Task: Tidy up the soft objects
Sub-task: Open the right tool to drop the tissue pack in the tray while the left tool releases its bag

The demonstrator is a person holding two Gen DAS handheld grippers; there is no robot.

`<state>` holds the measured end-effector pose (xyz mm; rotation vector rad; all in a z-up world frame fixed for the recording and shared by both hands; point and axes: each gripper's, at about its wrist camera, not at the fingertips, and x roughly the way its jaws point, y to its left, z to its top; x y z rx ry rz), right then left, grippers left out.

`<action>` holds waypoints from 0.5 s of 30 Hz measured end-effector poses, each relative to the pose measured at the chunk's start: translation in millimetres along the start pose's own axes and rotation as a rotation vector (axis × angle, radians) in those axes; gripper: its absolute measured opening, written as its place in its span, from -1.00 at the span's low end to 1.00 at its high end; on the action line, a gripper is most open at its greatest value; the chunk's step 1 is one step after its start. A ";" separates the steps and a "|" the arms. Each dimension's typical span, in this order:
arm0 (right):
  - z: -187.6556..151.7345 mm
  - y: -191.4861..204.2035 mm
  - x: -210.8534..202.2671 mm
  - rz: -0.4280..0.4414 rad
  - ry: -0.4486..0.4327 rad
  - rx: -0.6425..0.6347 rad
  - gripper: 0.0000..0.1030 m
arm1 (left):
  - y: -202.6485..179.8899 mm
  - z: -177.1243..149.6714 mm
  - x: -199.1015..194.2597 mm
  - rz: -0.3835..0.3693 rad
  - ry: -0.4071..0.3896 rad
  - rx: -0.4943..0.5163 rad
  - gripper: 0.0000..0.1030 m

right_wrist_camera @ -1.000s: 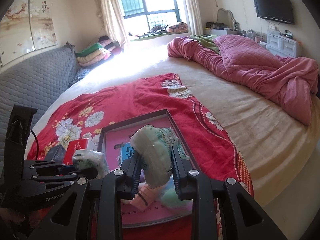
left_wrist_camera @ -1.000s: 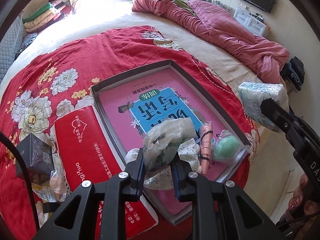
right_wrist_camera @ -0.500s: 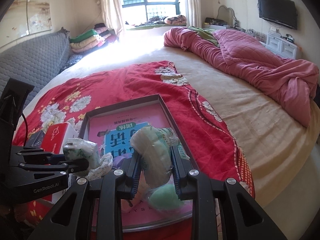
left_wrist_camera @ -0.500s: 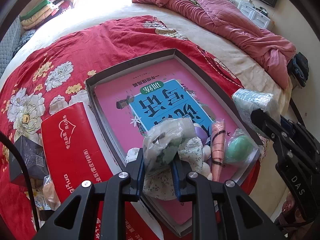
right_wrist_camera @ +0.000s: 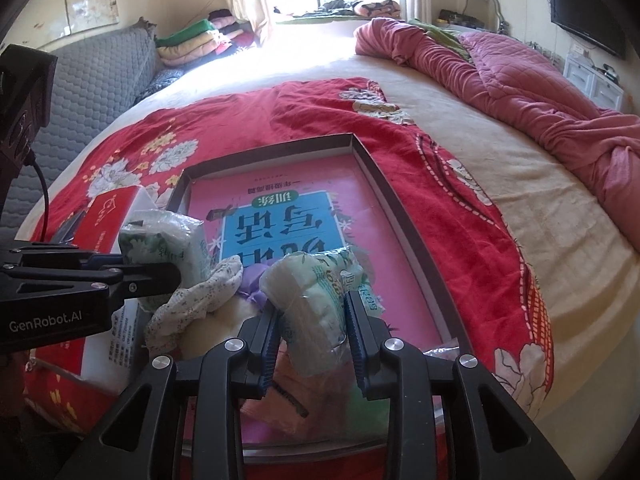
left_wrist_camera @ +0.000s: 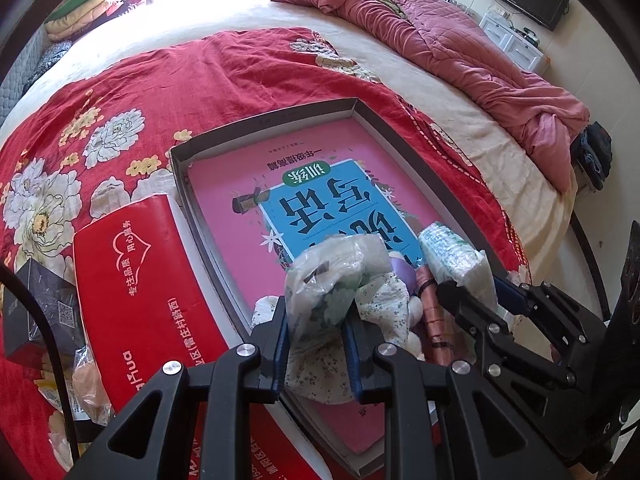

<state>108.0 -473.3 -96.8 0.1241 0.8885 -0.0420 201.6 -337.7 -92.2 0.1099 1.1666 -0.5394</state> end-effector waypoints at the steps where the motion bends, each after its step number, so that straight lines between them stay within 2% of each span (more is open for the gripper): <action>1: -0.7 0.4 -0.2 0.010 0.003 -0.001 -0.29 | 0.8 0.1 0.1 -0.004 0.000 -0.003 -0.52; 2: -1.2 1.0 -0.4 0.023 0.003 0.002 -0.23 | 1.4 0.1 0.1 -0.007 -0.001 -0.007 -0.51; 7: -2.4 3.2 -1.4 0.039 0.018 0.006 -0.17 | 2.9 -0.9 -0.8 -0.017 -0.004 -0.013 -0.50; 11: -2.4 -3.7 -9.6 0.098 0.004 0.060 0.03 | 0.7 -4.3 -2.0 -0.025 0.000 -0.002 -0.50; 15: 0.0 -10.4 -22.9 0.077 -0.025 0.090 0.09 | -4.3 -7.5 -4.9 -0.038 0.005 0.021 -0.48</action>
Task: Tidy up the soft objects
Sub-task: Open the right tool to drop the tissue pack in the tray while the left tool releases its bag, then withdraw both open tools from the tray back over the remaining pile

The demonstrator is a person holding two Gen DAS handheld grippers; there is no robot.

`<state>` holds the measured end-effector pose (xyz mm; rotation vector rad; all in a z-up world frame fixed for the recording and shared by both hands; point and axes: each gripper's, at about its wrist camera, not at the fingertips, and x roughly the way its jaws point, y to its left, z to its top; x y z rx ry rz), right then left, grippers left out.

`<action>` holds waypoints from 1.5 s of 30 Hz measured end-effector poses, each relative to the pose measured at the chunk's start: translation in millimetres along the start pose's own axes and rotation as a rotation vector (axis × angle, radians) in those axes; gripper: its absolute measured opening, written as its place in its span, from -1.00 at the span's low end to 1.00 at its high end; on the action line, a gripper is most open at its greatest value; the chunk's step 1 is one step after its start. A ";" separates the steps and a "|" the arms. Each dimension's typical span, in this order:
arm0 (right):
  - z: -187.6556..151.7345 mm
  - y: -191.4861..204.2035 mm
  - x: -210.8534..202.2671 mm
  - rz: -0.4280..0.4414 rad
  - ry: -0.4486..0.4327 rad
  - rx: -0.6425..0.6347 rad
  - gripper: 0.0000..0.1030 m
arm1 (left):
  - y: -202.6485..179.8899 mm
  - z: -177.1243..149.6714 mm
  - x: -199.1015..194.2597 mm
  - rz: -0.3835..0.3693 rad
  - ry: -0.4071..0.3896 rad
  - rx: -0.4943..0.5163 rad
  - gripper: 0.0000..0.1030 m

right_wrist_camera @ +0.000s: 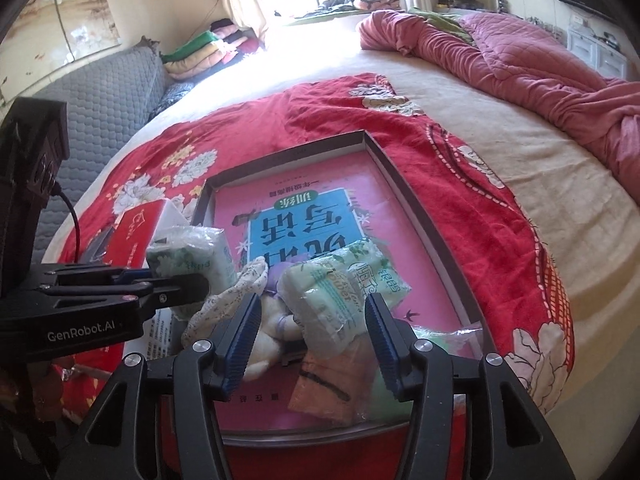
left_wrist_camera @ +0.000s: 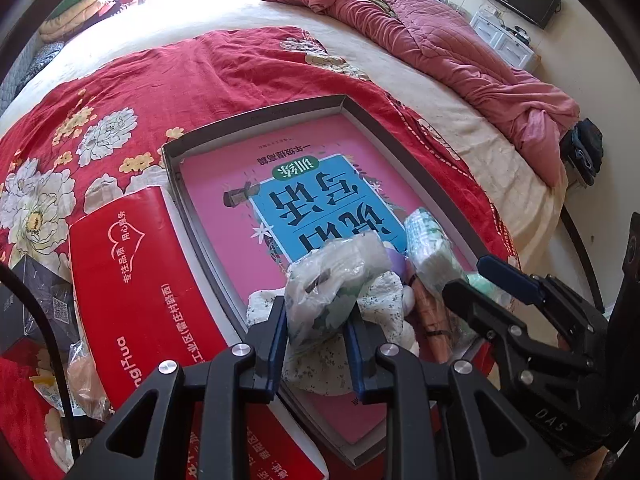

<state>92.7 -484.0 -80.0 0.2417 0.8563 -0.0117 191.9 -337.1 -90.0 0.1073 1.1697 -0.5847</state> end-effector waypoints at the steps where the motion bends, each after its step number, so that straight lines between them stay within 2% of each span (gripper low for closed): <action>1: 1.5 -2.0 -4.1 -0.005 -0.012 0.010 0.10 | -1.0 -1.0 -0.3 -0.005 0.004 0.000 -0.48; 7: 7.8 -10.3 -21.8 -0.013 -0.060 0.062 0.13 | -12.1 -7.1 -4.6 -0.013 0.007 0.032 -0.37; 11: 8.7 -13.6 -28.4 -0.029 -0.072 0.078 0.13 | -21.6 -11.9 -8.7 -0.019 0.003 0.063 -0.16; 16: 10.9 -20.9 -36.5 -0.046 -0.089 0.112 0.13 | -29.6 -18.5 -8.3 -0.011 0.019 0.098 -0.09; 19: 11.3 -20.2 -38.7 -0.054 -0.087 0.105 0.14 | -29.4 -19.7 -11.4 -0.024 0.009 0.090 -0.08; 22: 10.6 -18.7 -39.1 -0.063 -0.082 0.094 0.35 | -29.2 -20.1 -15.3 -0.033 0.002 0.086 0.04; 27: 10.9 -14.8 -39.5 -0.071 -0.080 0.083 0.35 | -30.0 -20.2 -23.0 -0.031 -0.019 0.091 0.06; 32: 11.3 -11.7 -40.9 -0.080 -0.080 0.080 0.37 | -27.1 -23.0 -33.2 -0.040 -0.040 0.085 0.16; 45: 19.8 11.7 -60.5 -0.088 -0.120 0.039 0.42 | -3.2 -30.1 -72.0 -0.035 -0.111 0.038 0.27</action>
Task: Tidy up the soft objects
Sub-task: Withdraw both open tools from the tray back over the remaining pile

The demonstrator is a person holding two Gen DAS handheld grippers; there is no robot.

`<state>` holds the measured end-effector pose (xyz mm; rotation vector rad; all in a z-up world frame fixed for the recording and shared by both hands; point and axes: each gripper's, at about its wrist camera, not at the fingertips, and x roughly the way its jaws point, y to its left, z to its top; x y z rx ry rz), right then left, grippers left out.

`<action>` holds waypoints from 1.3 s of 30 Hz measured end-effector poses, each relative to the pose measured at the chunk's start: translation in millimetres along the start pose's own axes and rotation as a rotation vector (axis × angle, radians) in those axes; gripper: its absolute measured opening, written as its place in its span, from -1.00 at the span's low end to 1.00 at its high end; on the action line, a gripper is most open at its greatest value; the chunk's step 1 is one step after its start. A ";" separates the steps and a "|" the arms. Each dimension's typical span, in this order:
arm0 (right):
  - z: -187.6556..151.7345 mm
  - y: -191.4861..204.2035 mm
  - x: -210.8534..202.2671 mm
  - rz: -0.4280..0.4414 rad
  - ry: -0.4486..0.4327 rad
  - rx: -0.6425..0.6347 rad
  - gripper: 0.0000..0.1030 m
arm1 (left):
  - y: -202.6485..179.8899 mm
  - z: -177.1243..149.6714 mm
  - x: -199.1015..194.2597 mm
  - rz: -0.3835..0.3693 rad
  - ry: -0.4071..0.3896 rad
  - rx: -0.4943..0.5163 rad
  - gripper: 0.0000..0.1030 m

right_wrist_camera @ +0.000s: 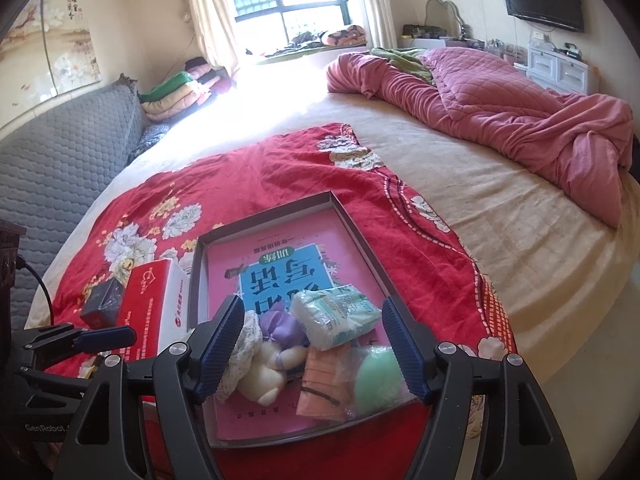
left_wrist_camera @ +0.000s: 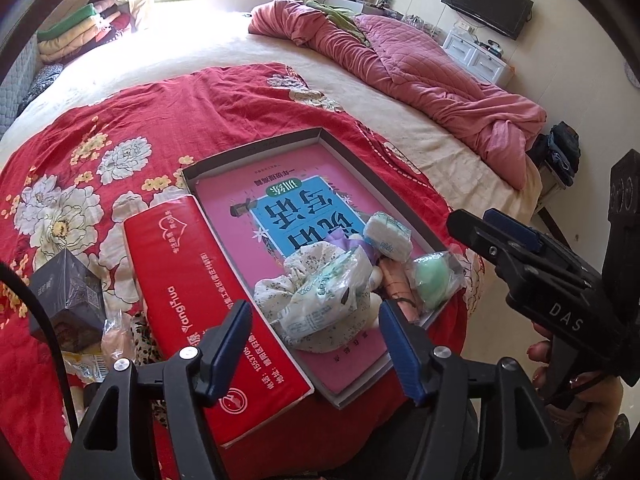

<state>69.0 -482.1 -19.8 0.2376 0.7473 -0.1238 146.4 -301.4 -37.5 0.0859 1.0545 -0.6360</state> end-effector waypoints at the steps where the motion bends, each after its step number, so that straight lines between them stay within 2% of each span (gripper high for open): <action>1: 0.2 2.2 -0.8 -0.005 0.002 -0.005 0.42 | 1.3 -0.3 -3.2 0.001 -0.005 -0.002 0.27; 8: 2.4 16.1 -9.4 -0.012 -0.004 -0.041 0.43 | 14.1 -0.4 -28.7 0.017 -0.059 -0.036 0.37; 15: 5.8 38.9 -21.4 0.000 -0.022 -0.079 0.43 | 35.2 -9.6 -62.5 0.045 -0.103 -0.068 0.37; 20: 10.3 73.1 -33.0 0.044 -0.044 -0.142 0.43 | 56.5 -22.9 -91.0 0.087 -0.129 -0.090 0.37; 30: 9.2 148.4 -51.6 0.142 -0.060 -0.264 0.44 | 123.0 -51.9 -148.8 0.183 -0.186 -0.215 0.37; 39: -0.8 198.4 -61.2 0.185 -0.053 -0.376 0.44 | 154.3 -72.8 -181.3 0.233 -0.218 -0.279 0.37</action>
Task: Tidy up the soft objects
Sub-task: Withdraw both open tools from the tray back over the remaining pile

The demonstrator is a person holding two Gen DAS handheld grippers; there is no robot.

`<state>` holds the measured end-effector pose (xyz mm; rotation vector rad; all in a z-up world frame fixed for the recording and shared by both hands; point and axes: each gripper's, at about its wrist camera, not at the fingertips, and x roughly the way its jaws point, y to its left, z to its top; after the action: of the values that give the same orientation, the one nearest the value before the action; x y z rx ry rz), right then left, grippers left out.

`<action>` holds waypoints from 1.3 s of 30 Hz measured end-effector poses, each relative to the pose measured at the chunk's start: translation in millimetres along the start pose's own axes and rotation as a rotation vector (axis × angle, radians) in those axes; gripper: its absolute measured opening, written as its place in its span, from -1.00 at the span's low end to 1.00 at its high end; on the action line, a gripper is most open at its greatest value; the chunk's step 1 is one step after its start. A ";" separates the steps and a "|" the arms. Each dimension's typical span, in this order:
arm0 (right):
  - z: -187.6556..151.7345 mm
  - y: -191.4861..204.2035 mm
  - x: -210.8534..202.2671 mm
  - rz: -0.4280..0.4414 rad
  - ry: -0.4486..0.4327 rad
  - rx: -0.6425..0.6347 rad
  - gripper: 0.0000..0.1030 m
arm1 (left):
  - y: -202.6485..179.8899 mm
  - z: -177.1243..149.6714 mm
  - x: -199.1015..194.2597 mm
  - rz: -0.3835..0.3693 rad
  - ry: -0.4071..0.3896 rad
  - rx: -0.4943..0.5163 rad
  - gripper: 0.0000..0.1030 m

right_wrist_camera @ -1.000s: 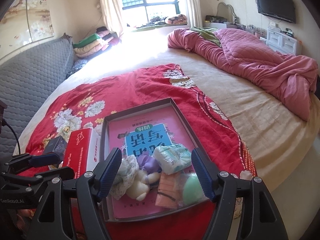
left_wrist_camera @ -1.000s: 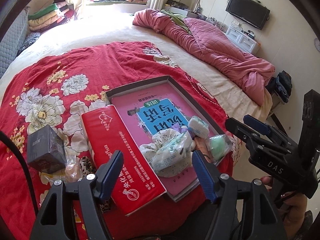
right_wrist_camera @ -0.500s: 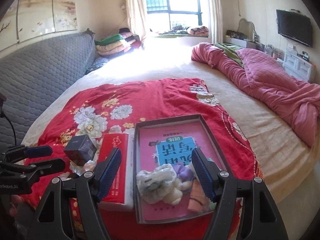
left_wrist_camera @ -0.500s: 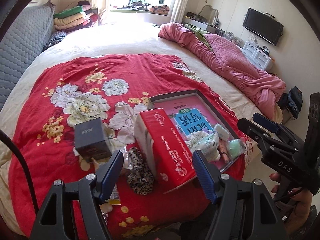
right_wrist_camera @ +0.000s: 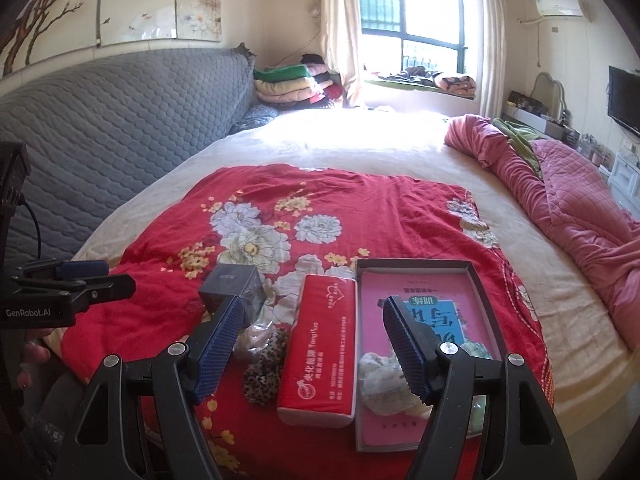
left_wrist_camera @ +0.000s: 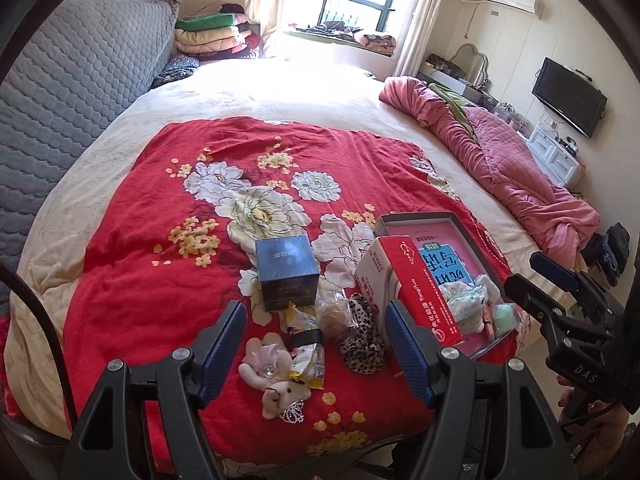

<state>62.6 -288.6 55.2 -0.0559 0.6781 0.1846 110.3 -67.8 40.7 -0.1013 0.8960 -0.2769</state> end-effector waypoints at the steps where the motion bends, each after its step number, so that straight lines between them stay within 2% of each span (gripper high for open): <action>1: 0.1 4.5 0.1 0.003 0.003 -0.009 0.44 | 1.7 -1.5 -2.3 0.014 -0.003 0.001 0.37; 10: 1.0 41.4 3.7 0.058 0.025 -0.069 0.44 | 26.4 -19.7 -14.5 0.084 -0.001 -0.026 0.37; 22: -4.5 83.1 11.5 0.092 0.062 -0.175 0.44 | 39.5 -37.3 -18.7 0.086 0.008 -0.046 0.37; 31: -17.4 88.9 24.6 0.078 0.109 -0.213 0.44 | 62.8 -56.0 5.6 0.097 0.075 -0.093 0.37; 39: -31.5 87.7 42.7 0.068 0.155 -0.226 0.44 | 64.7 -74.9 37.6 0.079 0.156 -0.104 0.37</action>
<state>59.3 -199.5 4.6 -0.2663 0.8122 0.3247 86.6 -14.1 -47.5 -0.1414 1.0674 -0.1662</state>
